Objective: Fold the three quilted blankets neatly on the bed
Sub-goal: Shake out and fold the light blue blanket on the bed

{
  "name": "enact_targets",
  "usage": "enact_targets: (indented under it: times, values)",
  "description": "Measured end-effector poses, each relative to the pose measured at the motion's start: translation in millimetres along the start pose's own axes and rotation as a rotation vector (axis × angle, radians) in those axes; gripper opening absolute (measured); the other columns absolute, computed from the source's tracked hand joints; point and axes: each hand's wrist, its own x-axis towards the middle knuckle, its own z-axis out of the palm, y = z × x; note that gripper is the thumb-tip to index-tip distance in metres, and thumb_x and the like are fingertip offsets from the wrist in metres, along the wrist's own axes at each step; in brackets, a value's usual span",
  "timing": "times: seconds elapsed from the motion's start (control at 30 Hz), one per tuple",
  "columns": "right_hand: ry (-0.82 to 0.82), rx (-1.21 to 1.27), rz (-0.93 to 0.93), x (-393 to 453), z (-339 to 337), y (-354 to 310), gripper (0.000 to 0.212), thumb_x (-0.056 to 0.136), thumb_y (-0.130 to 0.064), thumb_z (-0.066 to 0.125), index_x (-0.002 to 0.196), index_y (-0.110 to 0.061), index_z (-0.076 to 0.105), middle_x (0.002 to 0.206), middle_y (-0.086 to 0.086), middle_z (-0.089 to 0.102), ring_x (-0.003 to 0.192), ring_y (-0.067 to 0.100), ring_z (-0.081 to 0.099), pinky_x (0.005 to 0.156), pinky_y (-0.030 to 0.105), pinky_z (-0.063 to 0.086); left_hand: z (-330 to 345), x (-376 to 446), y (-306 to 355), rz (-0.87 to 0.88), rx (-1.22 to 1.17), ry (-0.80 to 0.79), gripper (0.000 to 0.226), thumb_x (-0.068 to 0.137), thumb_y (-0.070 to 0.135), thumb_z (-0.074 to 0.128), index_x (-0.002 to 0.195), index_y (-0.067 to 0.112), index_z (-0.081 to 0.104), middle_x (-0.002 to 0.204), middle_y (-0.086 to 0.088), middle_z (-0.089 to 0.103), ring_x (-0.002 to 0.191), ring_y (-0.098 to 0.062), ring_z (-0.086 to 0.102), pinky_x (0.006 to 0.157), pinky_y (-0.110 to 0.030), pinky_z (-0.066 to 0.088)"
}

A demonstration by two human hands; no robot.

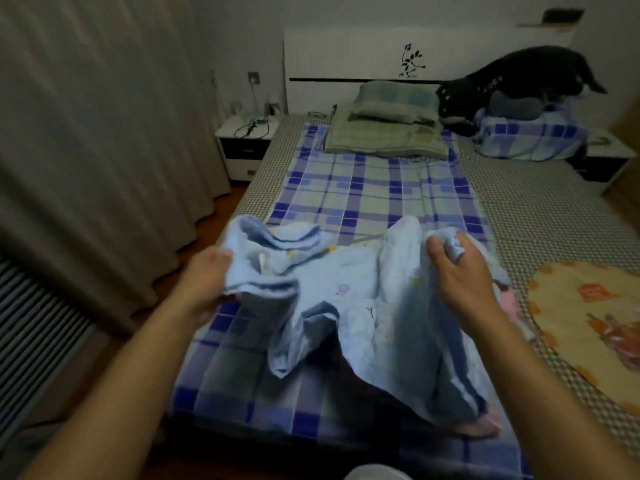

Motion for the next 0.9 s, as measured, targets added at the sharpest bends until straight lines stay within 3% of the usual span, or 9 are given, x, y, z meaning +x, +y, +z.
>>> enact_targets:
  times: [0.1,0.17,0.2,0.27,0.4,0.5,0.7,0.8,0.9]
  values:
    - [-0.062,0.050,0.040,-39,34,-3,0.023,0.102,-0.021,0.051,0.105,0.001,0.056,0.096,0.017,0.059,0.083,0.011,0.059,0.071,0.016,0.044,30,-32,-29,0.192,0.144,-0.288,0.021,0.100,0.025,0.055,0.087,0.010,0.064,0.073,0.001,0.067,0.067,-0.014,0.060,0.055,-0.029,0.046]
    - [-0.111,0.036,0.062,-66,57,4,0.018,0.100,-0.017,0.054,0.108,-0.002,0.057,0.100,0.008,0.064,0.080,-0.003,0.058,0.073,0.005,0.041,41,-52,-59,0.098,0.131,-0.344,0.014,0.090,0.026,0.070,0.084,0.015,0.065,0.073,0.007,0.068,0.067,-0.008,0.062,0.057,-0.028,0.048]
    - [-0.140,0.018,0.090,-78,70,10,0.013,0.099,-0.017,0.057,0.105,-0.006,0.058,0.096,0.001,0.064,0.077,-0.010,0.056,0.073,0.007,0.040,45,-63,-71,0.026,0.118,-0.381,0.020,0.081,0.028,0.078,0.088,0.015,0.066,0.079,0.006,0.071,0.072,-0.011,0.066,0.061,-0.032,0.052]
    - [-0.181,-0.045,0.157,-101,93,30,0.011,0.093,-0.017,0.065,0.089,-0.011,0.057,0.079,-0.004,0.060,0.066,-0.007,0.052,0.065,0.013,0.040,48,-81,-94,-0.050,0.179,-0.425,0.038,0.064,0.029,0.079,0.095,0.013,0.064,0.087,0.000,0.072,0.078,-0.018,0.067,0.068,-0.032,0.054]
    - [-0.112,-0.119,0.362,-142,120,60,0.048,0.084,-0.014,0.073,0.063,-0.018,0.031,0.057,-0.008,0.035,0.050,0.004,0.036,0.050,0.021,0.030,30,-98,-133,-0.145,0.223,-0.228,0.022,0.075,0.009,0.076,0.085,0.017,0.059,0.080,-0.001,0.066,0.073,-0.019,0.062,0.057,-0.024,0.044]
    - [-0.052,-0.105,0.414,-155,127,65,0.052,0.079,-0.013,0.077,0.059,-0.020,0.029,0.053,-0.008,0.033,0.053,0.009,0.033,0.055,0.033,0.029,16,-103,-147,-0.129,0.193,-0.030,0.014,0.083,0.012,0.076,0.082,0.016,0.063,0.081,0.002,0.068,0.076,-0.018,0.063,0.061,-0.022,0.044]
    - [-0.031,0.024,0.164,-147,133,19,0.047,0.078,-0.009,0.078,0.062,-0.016,0.035,0.052,-0.010,0.031,0.050,0.004,0.030,0.050,0.022,0.027,10,-112,-149,-0.092,0.099,0.022,0.017,0.093,0.024,0.067,0.081,0.012,0.066,0.079,-0.003,0.070,0.077,-0.021,0.065,0.068,-0.033,0.051]
    - [-0.128,-0.074,0.043,-155,148,11,0.050,0.077,-0.014,0.078,0.061,-0.019,0.032,0.058,-0.009,0.031,0.053,0.004,0.034,0.053,0.020,0.028,15,-116,-150,-0.123,0.092,0.094,0.019,0.097,0.029,0.062,0.089,0.013,0.071,0.086,-0.001,0.072,0.086,-0.021,0.068,0.079,-0.035,0.054]
    - [-0.285,-0.201,0.005,-177,170,28,0.052,0.075,-0.016,0.077,0.060,-0.029,0.029,0.067,-0.011,0.036,0.061,-0.002,0.041,0.058,0.020,0.027,27,-126,-146,-0.371,-0.336,0.077,0.022,0.100,0.022,0.057,0.099,0.007,0.073,0.093,-0.013,0.076,0.094,-0.034,0.071,0.084,-0.042,0.055]
